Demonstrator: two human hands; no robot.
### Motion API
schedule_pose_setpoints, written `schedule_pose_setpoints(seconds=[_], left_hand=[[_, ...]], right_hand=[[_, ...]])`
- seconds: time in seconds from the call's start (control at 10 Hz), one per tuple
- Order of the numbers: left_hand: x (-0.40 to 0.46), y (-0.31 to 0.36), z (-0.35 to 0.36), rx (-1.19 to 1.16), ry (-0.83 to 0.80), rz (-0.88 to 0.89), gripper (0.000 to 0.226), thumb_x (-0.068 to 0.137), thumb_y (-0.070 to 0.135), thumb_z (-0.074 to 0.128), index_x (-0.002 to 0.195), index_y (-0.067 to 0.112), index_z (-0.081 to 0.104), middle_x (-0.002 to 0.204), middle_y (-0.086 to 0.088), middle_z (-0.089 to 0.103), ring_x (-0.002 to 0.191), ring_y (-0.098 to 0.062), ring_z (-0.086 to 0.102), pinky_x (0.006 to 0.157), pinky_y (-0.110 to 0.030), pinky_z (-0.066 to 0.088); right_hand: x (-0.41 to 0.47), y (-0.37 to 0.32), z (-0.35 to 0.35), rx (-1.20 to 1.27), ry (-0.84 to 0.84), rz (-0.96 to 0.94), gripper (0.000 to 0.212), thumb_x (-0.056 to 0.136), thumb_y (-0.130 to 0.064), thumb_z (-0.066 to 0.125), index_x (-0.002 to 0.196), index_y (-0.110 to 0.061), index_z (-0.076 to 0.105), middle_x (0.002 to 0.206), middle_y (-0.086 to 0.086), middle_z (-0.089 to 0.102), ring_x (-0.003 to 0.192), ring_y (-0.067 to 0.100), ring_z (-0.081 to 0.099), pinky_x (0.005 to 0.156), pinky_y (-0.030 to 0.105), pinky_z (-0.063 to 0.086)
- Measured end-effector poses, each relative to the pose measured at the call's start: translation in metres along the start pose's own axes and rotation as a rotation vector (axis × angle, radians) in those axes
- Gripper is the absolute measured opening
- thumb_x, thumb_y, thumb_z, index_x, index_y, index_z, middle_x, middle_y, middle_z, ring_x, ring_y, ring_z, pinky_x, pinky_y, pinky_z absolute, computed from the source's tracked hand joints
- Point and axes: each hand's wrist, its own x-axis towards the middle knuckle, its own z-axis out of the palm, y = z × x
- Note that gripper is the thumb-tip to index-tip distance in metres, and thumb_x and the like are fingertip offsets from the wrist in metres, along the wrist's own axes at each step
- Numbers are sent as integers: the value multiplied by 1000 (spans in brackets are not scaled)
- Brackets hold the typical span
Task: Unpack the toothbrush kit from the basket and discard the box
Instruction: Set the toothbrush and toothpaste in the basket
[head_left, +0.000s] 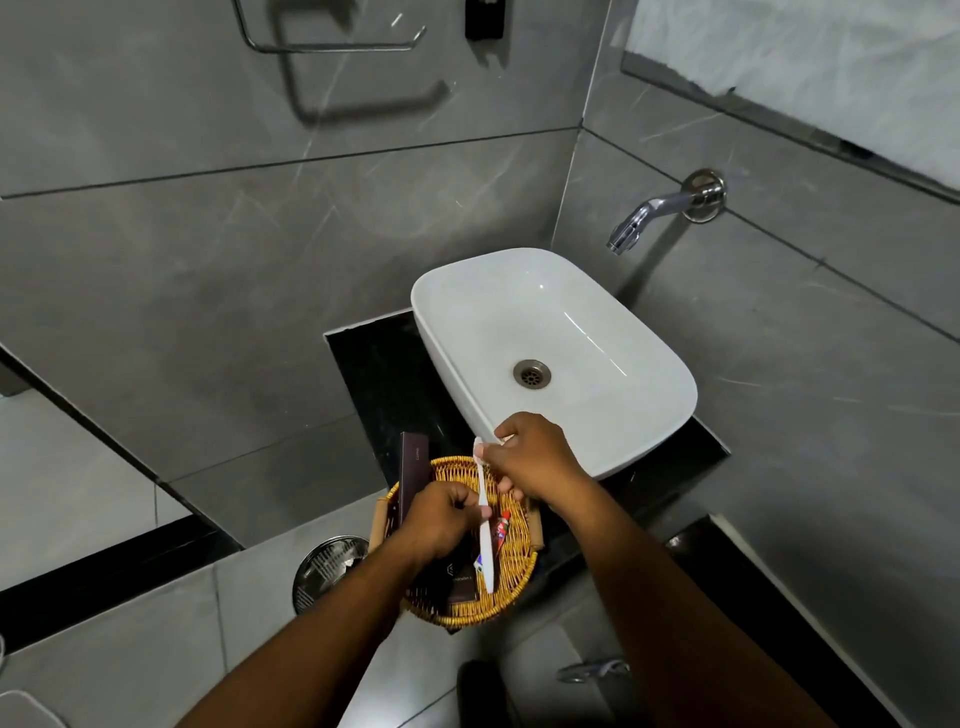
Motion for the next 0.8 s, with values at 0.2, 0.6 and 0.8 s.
schedule_pose_setpoints(seconds=[0.2,0.6,0.8], left_hand=[[22,-14,5,190,2,-122,17,88,17,65,87,3,74,96,-13,74,92,-26,70,90,-41,56],[30,-22,1,358,109,-36,12,84,23,69,90,14,73,98,-6,74,90,-20,68,87,-37,56],[15,1,-41,525,247,141,19,86,38,61,95,22,68,91,1,71,83,-16,66,72,-33,54]], right_hand=[[-10,25,-5,-160,169,-65,23,89,-21,65,107,-8,66,106,12,69,90,24,67,75,28,54],[-15,35,7,-439,224,-314,23,95,-13,49,107,-6,67,103,14,65,94,26,60,76,28,42],[-13,32,15,-530,285,-355,22,97,-17,48,99,-8,68,97,10,65,87,23,60,72,32,47]])
